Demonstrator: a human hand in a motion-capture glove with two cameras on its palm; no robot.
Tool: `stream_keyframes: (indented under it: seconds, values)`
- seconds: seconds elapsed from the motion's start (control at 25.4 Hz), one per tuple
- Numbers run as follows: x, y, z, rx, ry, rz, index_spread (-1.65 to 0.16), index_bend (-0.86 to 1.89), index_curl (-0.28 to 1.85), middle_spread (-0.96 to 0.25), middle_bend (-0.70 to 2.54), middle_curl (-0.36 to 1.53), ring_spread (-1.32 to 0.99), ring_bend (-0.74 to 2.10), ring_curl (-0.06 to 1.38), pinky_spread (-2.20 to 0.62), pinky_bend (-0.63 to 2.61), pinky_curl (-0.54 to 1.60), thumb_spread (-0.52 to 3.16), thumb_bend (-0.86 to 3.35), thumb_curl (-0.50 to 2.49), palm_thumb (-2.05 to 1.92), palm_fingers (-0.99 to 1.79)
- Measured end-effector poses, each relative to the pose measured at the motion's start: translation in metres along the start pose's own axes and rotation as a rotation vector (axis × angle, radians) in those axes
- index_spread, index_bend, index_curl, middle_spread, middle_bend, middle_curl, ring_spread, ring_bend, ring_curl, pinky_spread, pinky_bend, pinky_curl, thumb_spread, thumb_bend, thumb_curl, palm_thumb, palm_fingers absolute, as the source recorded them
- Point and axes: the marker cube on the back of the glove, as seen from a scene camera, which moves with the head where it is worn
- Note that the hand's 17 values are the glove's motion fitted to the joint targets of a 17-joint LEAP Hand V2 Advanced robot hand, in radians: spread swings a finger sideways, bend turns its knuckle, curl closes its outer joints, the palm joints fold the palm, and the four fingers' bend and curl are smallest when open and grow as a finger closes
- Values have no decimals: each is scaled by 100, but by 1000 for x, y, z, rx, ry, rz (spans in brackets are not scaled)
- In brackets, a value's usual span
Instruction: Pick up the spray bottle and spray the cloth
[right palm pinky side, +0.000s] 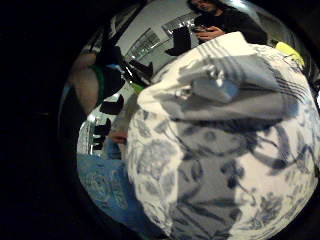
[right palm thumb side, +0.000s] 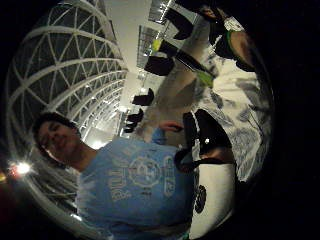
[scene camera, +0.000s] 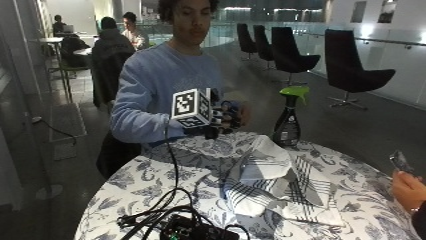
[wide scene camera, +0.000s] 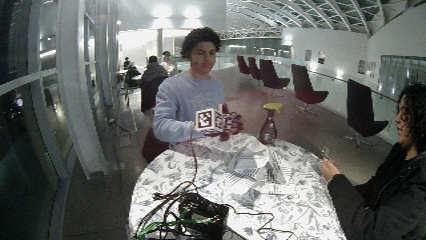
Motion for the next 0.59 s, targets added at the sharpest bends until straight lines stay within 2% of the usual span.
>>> stream_keyframes:
  seconds: [0.28,0.59]
  values:
    - [36,71,-52,69,282,91,-31,16,31,-6,28,44,-4,30,35,9,16,33,107,-2,49,84,84]
    - [65,121,-80,82,405,176,-32,17,33,-6,27,43,-5,27,34,11,15,31,108,-2,48,85,84]
